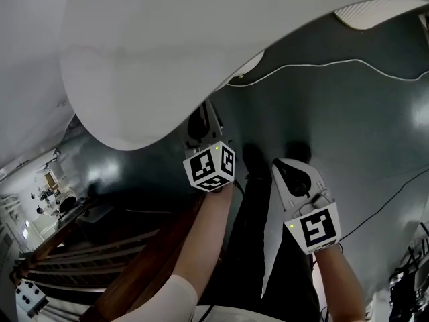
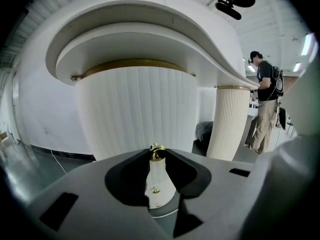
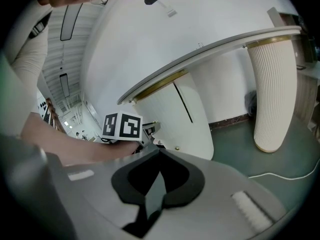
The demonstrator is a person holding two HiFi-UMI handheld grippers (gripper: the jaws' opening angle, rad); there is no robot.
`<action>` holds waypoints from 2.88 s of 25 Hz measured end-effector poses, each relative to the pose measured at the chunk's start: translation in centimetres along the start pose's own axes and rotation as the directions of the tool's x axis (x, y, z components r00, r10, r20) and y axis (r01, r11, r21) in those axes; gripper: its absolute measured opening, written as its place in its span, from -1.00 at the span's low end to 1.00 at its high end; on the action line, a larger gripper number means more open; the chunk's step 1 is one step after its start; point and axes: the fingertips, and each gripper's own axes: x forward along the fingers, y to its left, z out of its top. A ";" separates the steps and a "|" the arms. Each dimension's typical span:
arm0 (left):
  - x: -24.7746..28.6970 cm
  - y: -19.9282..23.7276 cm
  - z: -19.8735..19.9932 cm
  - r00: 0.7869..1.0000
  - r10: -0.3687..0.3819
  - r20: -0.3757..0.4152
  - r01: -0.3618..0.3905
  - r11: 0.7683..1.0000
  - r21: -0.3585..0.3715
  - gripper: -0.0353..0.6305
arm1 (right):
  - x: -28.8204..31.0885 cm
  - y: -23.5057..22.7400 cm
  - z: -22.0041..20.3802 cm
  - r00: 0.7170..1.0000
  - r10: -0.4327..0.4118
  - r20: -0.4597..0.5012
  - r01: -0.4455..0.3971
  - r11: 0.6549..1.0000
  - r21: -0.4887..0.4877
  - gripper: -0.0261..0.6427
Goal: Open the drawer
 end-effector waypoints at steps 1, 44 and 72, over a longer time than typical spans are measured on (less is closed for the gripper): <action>-0.1 -0.1 -0.1 1.000 -0.001 -0.003 0.001 1.000 -0.001 -0.59 | 0.0 0.0 -0.2 1.000 -0.002 -0.002 0.002 1.000 0.001 -0.89; -11.1 -5.8 -7.4 0.955 -0.226 -0.191 0.254 0.957 0.140 -0.62 | -4.8 4.6 -3.2 0.992 0.021 -0.126 -0.037 0.992 -0.124 -0.89; -15.9 -7.5 -10.3 0.884 -0.372 -0.284 0.446 0.854 0.269 -0.69 | -5.7 4.4 -3.5 0.991 -0.006 -0.132 -0.010 0.993 -0.114 -0.89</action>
